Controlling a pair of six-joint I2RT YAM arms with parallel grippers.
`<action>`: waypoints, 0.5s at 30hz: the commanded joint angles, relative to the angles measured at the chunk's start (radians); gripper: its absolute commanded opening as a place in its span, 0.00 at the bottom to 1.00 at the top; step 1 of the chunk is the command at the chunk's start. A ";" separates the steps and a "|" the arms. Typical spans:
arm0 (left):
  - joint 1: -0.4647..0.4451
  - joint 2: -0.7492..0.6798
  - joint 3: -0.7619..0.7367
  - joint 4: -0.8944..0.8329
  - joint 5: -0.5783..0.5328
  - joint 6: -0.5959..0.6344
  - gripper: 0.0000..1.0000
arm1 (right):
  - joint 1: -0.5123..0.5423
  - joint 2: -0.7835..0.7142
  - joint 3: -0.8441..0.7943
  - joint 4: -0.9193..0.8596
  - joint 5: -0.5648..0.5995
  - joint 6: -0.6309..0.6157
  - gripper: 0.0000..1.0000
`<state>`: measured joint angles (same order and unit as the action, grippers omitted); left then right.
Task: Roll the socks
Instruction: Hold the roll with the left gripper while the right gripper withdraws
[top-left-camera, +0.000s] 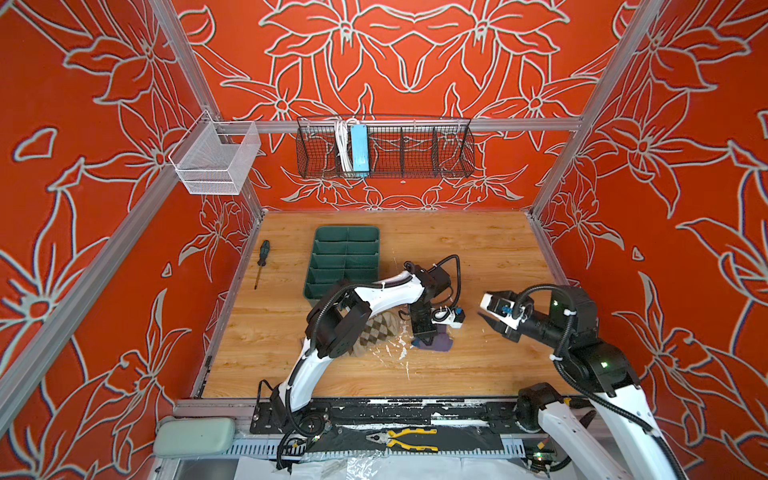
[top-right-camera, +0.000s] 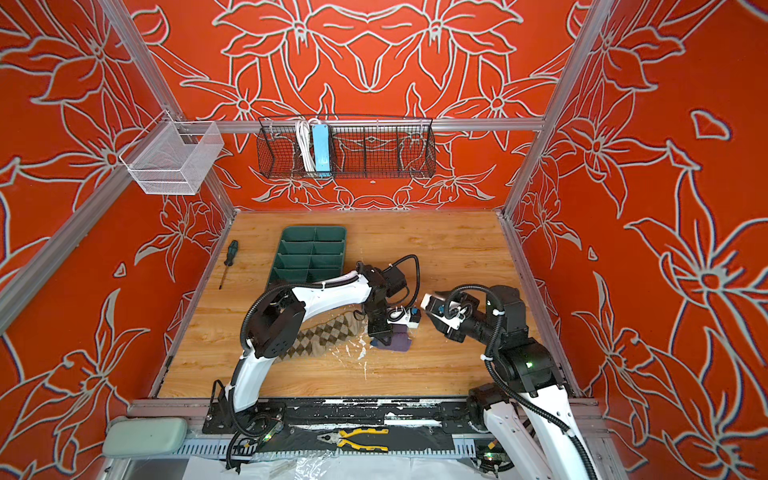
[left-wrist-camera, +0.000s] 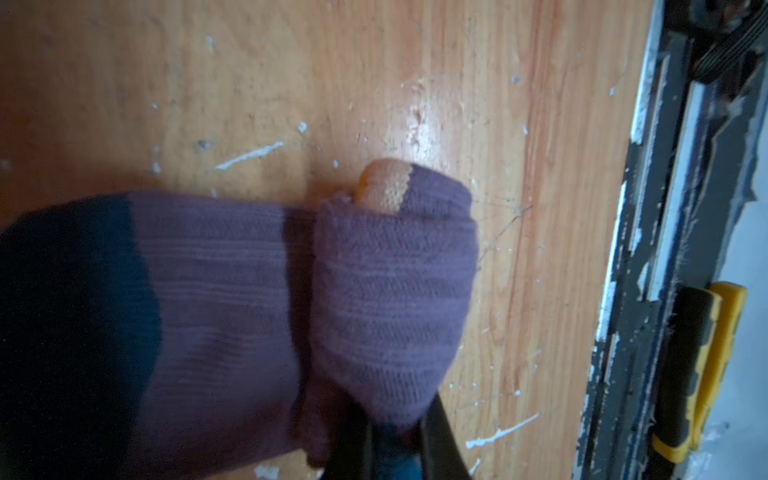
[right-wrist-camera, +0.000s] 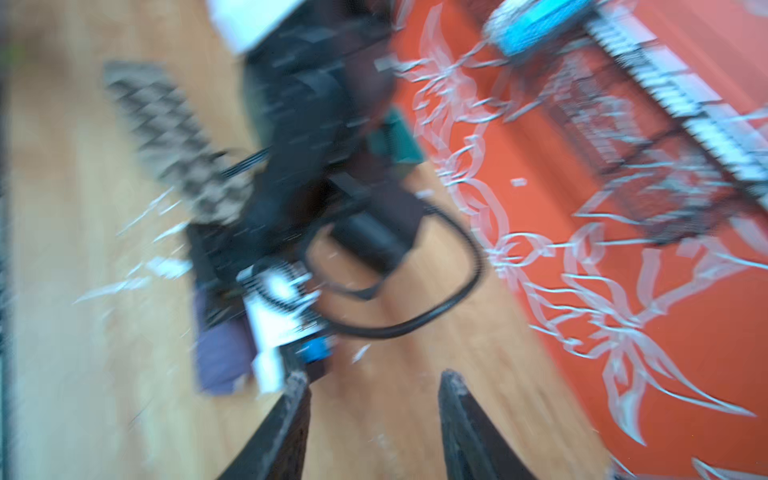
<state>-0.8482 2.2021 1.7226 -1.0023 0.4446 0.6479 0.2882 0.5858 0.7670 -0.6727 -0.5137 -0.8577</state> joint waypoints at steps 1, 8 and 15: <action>0.002 0.115 0.025 -0.064 0.044 -0.044 0.05 | 0.125 0.021 -0.078 -0.190 0.101 -0.131 0.52; 0.028 0.224 0.159 -0.145 0.115 -0.110 0.05 | 0.442 0.154 -0.264 0.154 0.418 -0.002 0.52; 0.031 0.238 0.160 -0.120 0.159 -0.129 0.06 | 0.513 0.423 -0.295 0.371 0.532 0.045 0.55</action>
<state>-0.8032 2.3573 1.9057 -1.1545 0.6399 0.5282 0.7887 0.9592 0.4911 -0.4351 -0.0704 -0.8433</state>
